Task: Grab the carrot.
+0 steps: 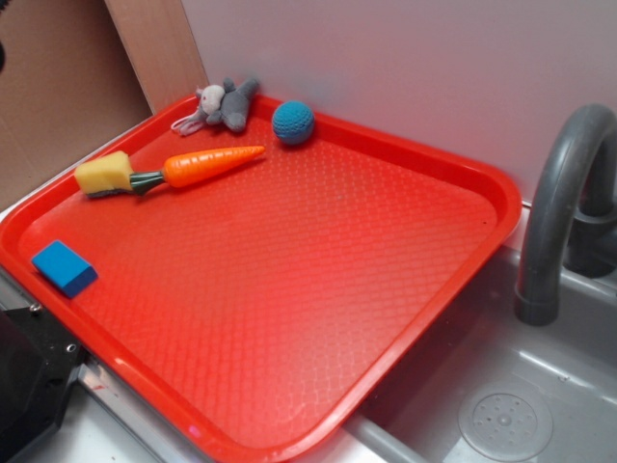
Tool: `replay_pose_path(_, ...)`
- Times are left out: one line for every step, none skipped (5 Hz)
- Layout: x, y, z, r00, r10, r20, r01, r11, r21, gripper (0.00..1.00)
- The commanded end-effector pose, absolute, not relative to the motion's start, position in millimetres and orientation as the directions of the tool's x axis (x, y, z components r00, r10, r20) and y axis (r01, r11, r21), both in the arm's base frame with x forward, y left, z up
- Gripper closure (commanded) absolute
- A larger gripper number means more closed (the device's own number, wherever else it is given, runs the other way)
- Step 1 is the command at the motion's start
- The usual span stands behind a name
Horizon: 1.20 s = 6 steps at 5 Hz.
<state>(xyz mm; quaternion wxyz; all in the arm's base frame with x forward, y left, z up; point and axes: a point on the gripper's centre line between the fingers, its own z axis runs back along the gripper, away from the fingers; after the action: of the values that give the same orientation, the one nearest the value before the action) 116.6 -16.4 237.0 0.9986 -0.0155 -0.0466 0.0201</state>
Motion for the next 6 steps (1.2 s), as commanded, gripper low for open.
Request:
replay_pose_path(116.6, -16.4, 237.0, 0.995, 0.042, 0.092, -0.039, 0.999, -0.033, 0.00)
replay_pose_path(115.0, -16.6, 236.0, 0.995, 0.059, 0.085, -0.057, 0.998, -0.034, 0.00)
replay_pose_path(124.9, -14.7, 233.0, 0.995, 0.064, 0.077, -0.061, 0.997, -0.044, 0.00)
replay_pose_path(159.4, 2.4, 221.3, 0.992, -0.020, 0.125, 0.013, 0.999, 0.051, 0.00)
replay_pose_path(197.2, 29.9, 190.3, 0.992, -0.073, 0.106, 0.062, 0.993, 0.095, 0.00)
replay_pose_path(233.0, 59.3, 160.7, 0.972, -0.193, 0.131, 0.169, 0.970, 0.174, 0.00)
